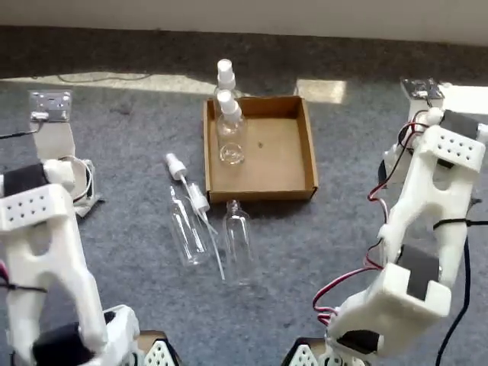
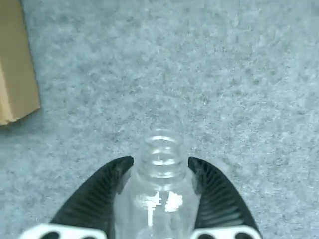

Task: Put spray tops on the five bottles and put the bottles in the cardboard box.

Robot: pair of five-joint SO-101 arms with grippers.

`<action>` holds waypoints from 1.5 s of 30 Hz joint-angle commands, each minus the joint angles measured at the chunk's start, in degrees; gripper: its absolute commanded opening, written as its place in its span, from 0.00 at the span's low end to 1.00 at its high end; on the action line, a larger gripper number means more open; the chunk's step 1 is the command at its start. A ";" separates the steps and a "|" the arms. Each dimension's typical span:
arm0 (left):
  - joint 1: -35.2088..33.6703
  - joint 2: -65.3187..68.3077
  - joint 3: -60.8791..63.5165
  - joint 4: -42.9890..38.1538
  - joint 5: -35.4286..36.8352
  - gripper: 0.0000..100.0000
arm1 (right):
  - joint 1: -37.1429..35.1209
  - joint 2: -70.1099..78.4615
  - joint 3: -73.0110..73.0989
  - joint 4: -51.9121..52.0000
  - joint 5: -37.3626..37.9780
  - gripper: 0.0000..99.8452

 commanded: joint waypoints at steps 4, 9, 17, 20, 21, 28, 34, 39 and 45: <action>-0.13 27.56 -25.36 9.49 -24.26 0.15 | -3.38 -20.35 14.02 -2.15 4.92 0.04; -1.71 40.48 -36.62 14.59 -39.38 0.16 | -7.96 -30.02 25.10 -4.18 5.10 0.04; -5.58 53.49 -49.19 15.12 -43.60 0.16 | -15.78 -37.49 29.58 1.27 4.75 0.04; -5.23 56.75 -49.36 15.38 -43.60 0.16 | -19.30 -37.76 29.58 2.07 3.69 0.04; -5.14 57.63 -49.36 15.82 -43.60 0.16 | -20.35 -37.76 29.58 1.98 2.37 0.04; -6.64 53.67 -53.05 21.54 -43.43 0.16 | -24.40 -37.58 29.67 1.89 0.97 0.04; -6.73 45.76 -51.82 29.71 -51.08 0.16 | -24.84 -37.85 29.85 1.89 0.97 0.04; -6.02 44.97 -41.71 27.69 -57.49 0.16 | -24.84 -37.85 29.85 1.80 0.97 0.04; -3.30 45.49 -30.99 13.27 -58.99 0.19 | -24.75 -38.11 29.93 1.98 0.97 0.04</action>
